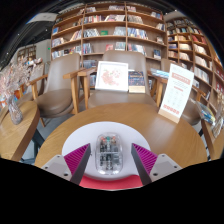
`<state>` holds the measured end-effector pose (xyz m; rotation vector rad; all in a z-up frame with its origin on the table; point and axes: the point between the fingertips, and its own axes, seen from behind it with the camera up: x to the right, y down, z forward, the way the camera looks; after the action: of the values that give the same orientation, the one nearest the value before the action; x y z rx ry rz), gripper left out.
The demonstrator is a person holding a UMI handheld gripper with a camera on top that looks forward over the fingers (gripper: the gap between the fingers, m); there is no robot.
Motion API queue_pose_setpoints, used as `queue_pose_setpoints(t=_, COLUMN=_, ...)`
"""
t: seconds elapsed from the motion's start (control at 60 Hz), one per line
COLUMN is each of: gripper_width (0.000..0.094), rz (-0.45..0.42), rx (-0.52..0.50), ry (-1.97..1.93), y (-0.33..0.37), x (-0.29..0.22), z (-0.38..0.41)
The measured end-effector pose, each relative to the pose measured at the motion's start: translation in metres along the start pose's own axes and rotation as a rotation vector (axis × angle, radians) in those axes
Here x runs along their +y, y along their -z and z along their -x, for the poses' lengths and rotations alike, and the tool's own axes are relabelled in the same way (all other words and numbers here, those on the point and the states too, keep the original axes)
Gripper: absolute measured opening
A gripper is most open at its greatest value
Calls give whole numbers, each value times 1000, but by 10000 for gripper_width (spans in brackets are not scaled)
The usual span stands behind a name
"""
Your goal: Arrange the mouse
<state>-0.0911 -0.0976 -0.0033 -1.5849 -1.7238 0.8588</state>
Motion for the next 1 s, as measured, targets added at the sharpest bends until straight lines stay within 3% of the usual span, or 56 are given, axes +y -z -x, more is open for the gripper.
queue_pose_setpoints(t=0.167, gripper_width=851, rz=-44, rx=22, ry=3, y=78, x=-9, z=-13)
queue_pose_setpoints(t=0.317, gripper_width=852, rz=-103, rx=48, ry=24, y=199, x=0, z=-30)
queue_pose_setpoints(t=0.567, gripper_width=848, rz=-86, rx=57, ry=2, y=348, x=75, z=-49)
queue_pose_setpoints(t=0.7, gripper_width=850, rz=-73, rx=69, ry=17, y=381, x=108, z=-53)
queue_pose_setpoints(t=1.0, gripper_width=850, rz=-87, rx=99, ry=53, y=393, x=121, z=-66)
